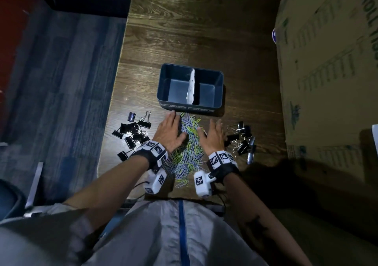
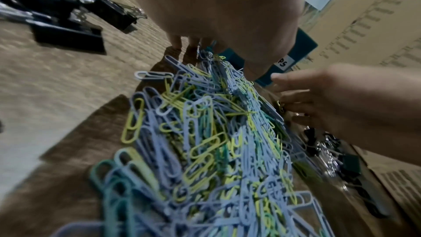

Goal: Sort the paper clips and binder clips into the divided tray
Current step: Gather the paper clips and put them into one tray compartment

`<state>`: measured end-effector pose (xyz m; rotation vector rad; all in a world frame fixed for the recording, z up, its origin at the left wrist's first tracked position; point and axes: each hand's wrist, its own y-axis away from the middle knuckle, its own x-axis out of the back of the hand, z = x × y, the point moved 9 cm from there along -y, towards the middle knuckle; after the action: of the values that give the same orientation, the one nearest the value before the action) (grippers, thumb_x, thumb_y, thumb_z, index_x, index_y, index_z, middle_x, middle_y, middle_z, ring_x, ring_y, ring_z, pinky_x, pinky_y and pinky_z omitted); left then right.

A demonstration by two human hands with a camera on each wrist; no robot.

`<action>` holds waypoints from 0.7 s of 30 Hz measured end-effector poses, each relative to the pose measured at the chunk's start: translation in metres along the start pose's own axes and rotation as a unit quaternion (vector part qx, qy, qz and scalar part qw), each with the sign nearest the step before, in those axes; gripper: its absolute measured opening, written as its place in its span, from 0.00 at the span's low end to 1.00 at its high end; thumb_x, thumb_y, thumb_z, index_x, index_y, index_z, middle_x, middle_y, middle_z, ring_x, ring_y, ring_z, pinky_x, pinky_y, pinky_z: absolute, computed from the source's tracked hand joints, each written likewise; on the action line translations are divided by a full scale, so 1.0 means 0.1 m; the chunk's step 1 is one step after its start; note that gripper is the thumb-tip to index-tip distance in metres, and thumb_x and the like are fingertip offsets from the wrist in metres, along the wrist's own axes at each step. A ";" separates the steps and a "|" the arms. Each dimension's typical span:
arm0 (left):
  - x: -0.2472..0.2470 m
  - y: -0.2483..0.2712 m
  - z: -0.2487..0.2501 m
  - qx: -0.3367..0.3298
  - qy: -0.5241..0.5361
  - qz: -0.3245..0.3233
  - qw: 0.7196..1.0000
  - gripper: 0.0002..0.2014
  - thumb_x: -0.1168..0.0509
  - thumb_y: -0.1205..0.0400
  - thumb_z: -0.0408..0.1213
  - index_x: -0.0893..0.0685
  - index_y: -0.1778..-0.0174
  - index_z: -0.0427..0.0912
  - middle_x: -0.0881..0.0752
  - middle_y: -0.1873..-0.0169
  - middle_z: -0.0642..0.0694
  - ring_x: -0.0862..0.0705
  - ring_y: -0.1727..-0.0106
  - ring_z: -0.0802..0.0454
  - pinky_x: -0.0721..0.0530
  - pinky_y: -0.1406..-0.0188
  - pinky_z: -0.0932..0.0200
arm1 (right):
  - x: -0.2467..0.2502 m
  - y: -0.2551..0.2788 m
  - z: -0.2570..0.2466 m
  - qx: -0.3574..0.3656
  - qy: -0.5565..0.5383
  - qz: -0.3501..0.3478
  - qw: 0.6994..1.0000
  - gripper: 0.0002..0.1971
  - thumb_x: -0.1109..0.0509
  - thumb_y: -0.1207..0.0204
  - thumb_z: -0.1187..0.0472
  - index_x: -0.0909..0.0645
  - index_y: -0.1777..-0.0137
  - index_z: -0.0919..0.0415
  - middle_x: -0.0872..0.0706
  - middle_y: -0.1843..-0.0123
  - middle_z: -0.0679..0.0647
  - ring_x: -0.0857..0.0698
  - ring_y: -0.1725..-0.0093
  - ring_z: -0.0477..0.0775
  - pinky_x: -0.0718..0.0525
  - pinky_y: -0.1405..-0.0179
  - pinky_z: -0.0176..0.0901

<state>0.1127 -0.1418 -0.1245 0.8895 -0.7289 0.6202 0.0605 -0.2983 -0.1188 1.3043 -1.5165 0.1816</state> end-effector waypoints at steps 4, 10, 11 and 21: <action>-0.10 -0.08 0.17 -0.013 -0.051 -0.050 0.997 0.45 0.73 0.25 0.71 0.61 0.16 0.46 0.62 0.16 0.41 0.61 0.16 0.40 0.55 0.20 0.36 | -0.21 0.01 -0.21 0.044 0.001 -0.074 0.996 0.35 0.50 0.11 0.44 0.58 0.12 0.59 0.65 0.12 0.60 0.63 0.13 0.60 0.64 0.17 0.54; -0.18 0.13 0.28 -0.150 -0.121 -0.072 0.979 0.40 0.70 0.20 0.62 0.52 0.16 0.41 0.51 0.16 0.40 0.53 0.16 0.42 0.44 0.19 0.35 | -0.32 0.21 -0.33 0.166 0.065 -0.146 0.973 0.31 0.48 0.11 0.59 0.56 0.12 0.59 0.59 0.11 0.55 0.59 0.12 0.53 0.62 0.17 0.43; -0.19 0.17 0.27 -0.169 -0.132 -0.070 0.974 0.38 0.66 0.19 0.60 0.51 0.16 0.41 0.48 0.16 0.39 0.50 0.16 0.42 0.42 0.20 0.35 | -0.30 0.26 -0.30 0.178 0.062 -0.146 0.971 0.32 0.45 0.12 0.61 0.53 0.12 0.58 0.55 0.10 0.54 0.56 0.12 0.52 0.60 0.16 0.45; -0.19 0.82 0.28 -0.263 -0.147 0.016 0.953 0.26 0.46 0.20 0.47 0.33 0.26 0.44 0.27 0.32 0.42 0.25 0.39 0.46 0.20 0.41 0.46 | 0.03 0.48 0.23 0.150 0.015 0.070 0.986 0.28 0.23 0.26 0.57 0.22 0.27 0.64 0.21 0.28 0.62 0.25 0.29 0.67 0.23 0.30 0.61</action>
<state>0.0317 -0.1290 -0.0894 0.4747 -1.1156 0.2943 0.0097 -0.2979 -0.1025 1.4203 -1.5997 0.5348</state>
